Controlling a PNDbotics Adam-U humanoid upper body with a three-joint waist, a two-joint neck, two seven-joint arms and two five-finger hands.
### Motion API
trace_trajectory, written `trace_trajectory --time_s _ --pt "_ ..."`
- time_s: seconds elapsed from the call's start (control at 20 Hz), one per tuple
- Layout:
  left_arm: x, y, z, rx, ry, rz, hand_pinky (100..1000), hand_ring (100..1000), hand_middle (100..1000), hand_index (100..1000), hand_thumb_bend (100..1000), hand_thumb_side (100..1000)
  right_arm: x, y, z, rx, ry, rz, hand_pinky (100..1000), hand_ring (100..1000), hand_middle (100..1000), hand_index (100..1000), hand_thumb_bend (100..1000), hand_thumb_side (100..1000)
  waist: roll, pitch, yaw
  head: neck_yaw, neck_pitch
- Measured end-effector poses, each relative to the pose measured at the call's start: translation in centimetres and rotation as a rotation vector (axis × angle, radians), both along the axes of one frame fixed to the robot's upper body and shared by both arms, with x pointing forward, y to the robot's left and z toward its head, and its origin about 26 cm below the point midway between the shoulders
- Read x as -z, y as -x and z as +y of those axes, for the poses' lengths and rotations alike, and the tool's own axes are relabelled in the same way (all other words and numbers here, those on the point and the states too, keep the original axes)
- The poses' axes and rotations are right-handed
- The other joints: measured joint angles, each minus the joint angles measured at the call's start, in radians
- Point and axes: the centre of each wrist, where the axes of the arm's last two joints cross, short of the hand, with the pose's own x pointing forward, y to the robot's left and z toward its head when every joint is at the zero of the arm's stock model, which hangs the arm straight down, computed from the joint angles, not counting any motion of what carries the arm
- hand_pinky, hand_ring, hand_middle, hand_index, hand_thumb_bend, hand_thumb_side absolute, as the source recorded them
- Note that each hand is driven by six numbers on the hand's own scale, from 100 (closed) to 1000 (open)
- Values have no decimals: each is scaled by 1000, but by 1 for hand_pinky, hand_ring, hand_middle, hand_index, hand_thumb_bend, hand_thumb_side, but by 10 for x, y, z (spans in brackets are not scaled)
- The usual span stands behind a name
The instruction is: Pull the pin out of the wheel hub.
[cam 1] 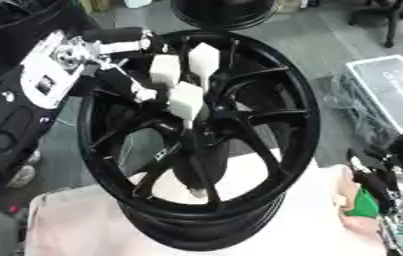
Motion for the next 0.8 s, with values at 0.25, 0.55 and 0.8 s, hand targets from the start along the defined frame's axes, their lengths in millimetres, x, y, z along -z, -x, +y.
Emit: trace_trajectory --time_s 0.25,0.55,0.8 --pt "-29 2 4 14 74 -2 421 403 326 563 100 284 0 0 0 1 0 0 420 433 773 860 317 272 2 -2 0 -2 0" --pt "-82 11 40 8 182 -40 431 409 330 571 100 279 2 1 -2 12 -1 0 420 431 773 860 317 272 6 -9 15 -15 0" --pt "-118 29 108 -58 269 -71 437 416 335 579 100 288 4 5 -6 35 -1 2 419 430 773 860 317 271 13 -10 43 -38 0"
